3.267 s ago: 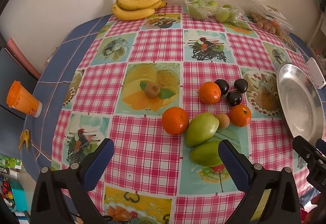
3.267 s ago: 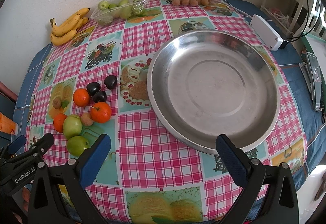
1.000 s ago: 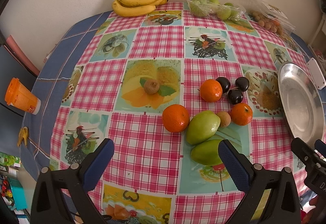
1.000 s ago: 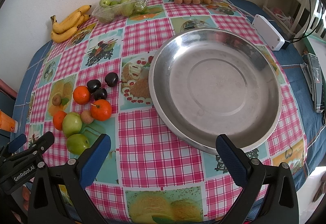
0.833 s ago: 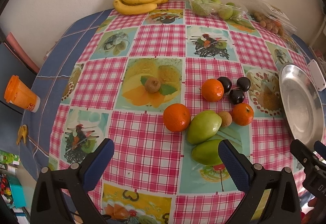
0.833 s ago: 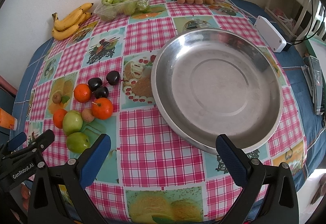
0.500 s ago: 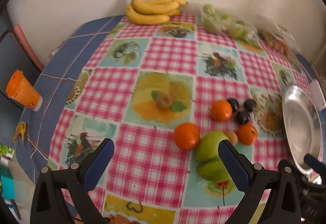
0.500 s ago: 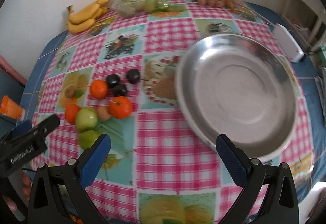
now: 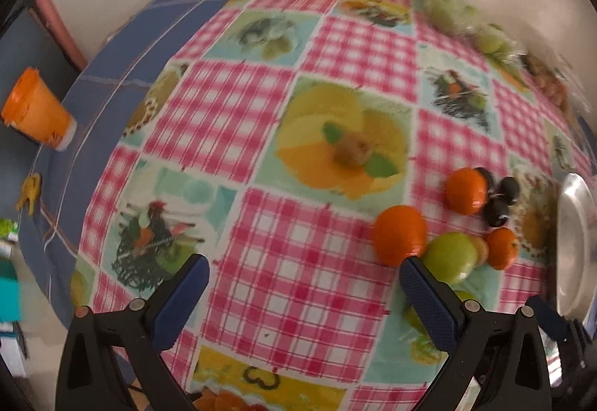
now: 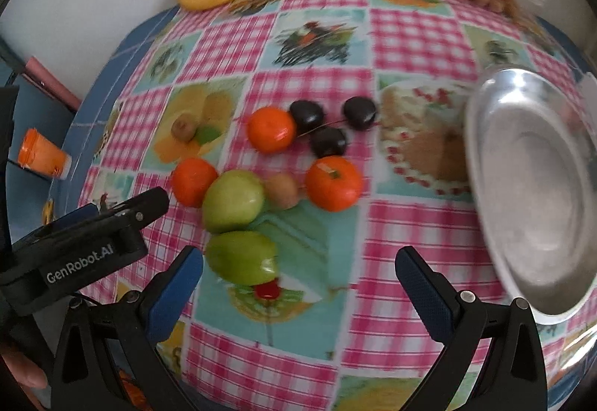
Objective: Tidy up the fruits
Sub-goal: 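Grasp a green mango with the right tool while the left tool grasps an orange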
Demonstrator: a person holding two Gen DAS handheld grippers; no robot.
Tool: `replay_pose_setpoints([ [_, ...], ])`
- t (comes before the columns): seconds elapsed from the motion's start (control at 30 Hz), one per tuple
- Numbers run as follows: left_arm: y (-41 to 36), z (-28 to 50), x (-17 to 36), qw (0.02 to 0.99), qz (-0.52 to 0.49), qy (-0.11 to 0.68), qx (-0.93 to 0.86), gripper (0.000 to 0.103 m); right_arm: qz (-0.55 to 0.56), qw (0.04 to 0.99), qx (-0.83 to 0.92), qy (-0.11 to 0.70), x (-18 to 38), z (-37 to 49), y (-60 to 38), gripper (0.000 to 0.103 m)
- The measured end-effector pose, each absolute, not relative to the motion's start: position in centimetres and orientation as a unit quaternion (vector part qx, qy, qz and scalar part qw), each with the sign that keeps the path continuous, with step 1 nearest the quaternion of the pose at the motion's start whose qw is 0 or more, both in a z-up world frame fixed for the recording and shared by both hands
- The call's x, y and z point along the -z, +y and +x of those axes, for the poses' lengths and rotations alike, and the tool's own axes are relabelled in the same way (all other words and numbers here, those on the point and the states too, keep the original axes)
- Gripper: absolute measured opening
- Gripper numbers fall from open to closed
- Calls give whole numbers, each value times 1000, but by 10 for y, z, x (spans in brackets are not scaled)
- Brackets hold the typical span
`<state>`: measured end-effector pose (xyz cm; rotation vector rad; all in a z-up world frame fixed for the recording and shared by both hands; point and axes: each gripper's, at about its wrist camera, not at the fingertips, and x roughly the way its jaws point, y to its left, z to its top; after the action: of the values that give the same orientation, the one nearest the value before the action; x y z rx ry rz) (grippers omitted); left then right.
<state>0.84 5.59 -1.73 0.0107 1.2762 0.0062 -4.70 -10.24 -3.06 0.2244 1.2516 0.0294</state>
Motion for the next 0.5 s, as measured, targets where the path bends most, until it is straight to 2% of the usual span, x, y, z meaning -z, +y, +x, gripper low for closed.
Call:
replay_pose_setpoints([
  [0.5, 81, 14, 44, 771, -15, 636, -35, 103, 29, 785, -10, 618, 63, -32, -54, 102],
])
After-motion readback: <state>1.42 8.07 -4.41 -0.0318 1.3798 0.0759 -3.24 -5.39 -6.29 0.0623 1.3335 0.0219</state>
